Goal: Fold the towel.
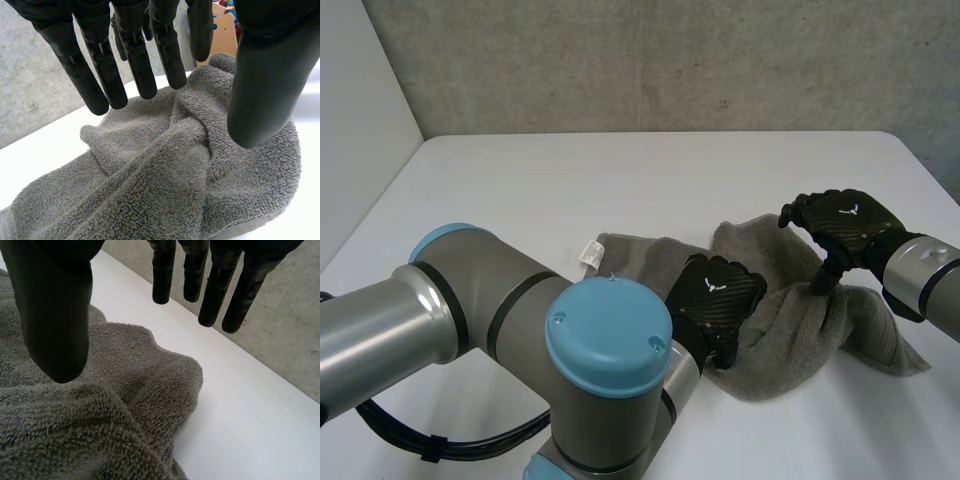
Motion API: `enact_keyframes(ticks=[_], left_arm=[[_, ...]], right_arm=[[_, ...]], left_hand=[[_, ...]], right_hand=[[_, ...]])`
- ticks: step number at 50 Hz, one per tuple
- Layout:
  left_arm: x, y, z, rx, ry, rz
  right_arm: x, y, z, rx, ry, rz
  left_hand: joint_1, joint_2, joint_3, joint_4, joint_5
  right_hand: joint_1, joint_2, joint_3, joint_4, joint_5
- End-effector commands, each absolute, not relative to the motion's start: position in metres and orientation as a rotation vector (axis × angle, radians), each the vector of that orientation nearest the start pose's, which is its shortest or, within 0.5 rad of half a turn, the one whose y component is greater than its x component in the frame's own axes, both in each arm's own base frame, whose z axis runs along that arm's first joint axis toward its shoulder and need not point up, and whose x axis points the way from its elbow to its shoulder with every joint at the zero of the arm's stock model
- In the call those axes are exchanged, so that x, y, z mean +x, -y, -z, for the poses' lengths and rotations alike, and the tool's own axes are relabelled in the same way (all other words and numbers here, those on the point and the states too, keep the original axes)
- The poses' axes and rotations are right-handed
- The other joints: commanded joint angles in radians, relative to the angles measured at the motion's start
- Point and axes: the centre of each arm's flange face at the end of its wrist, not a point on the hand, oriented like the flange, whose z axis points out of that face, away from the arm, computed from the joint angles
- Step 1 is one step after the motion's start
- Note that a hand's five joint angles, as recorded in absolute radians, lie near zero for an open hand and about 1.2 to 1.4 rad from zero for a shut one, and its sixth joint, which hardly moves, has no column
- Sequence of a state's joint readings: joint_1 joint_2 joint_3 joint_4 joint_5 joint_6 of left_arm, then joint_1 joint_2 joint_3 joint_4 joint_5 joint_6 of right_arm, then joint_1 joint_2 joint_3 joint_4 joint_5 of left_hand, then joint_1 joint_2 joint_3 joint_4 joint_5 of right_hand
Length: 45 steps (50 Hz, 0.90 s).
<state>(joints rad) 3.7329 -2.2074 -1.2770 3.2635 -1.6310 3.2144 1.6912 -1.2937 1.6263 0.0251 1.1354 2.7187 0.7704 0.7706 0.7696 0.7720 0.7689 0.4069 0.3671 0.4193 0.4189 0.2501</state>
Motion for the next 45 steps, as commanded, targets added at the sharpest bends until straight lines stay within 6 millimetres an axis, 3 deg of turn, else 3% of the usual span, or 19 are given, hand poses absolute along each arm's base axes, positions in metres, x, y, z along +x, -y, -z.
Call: enact_keyframes(ticks=[1,16,26,28,34,45], left_arm=[[-0.388,0.139,-0.160,-0.872,1.906,-1.602],[-0.383,0.135,-0.154,-0.896,1.952,-1.560],[-0.383,0.120,-0.153,-0.934,1.935,-1.528],[-0.386,0.111,-0.147,-0.965,1.925,-1.501],[-0.393,0.110,-0.132,-0.996,1.927,-1.467],[-0.410,0.112,-0.119,-1.041,1.873,-1.402]], right_arm=[[0.223,0.293,-0.218,-1.154,-2.151,1.781],[0.223,0.295,-0.222,-1.171,-2.116,1.784],[0.184,0.313,-0.232,-1.077,-2.225,1.789],[0.173,0.314,-0.231,-1.068,-2.257,1.755],[0.157,0.314,-0.225,-1.071,-2.298,1.717],[0.147,0.299,-0.205,-1.044,-2.346,1.630]], left_hand=[[-0.384,-0.384,-0.383,-0.385,-0.557],[-0.363,-0.363,-0.362,-0.365,-0.536],[-0.360,-0.360,-0.359,-0.362,-0.533],[-0.360,-0.360,-0.359,-0.362,-0.533],[-0.346,-0.346,-0.345,-0.347,-0.519],[-0.237,-0.237,-0.236,-0.239,-0.410]], right_hand=[[-0.072,-0.033,-0.085,-0.084,-0.090],[-0.049,-0.009,-0.061,-0.061,-0.067],[-0.043,-0.003,-0.055,-0.055,-0.061],[-0.040,0.000,-0.052,-0.052,-0.058],[-0.037,0.003,-0.050,-0.049,-0.055],[-0.008,0.032,-0.020,-0.020,-0.026]])
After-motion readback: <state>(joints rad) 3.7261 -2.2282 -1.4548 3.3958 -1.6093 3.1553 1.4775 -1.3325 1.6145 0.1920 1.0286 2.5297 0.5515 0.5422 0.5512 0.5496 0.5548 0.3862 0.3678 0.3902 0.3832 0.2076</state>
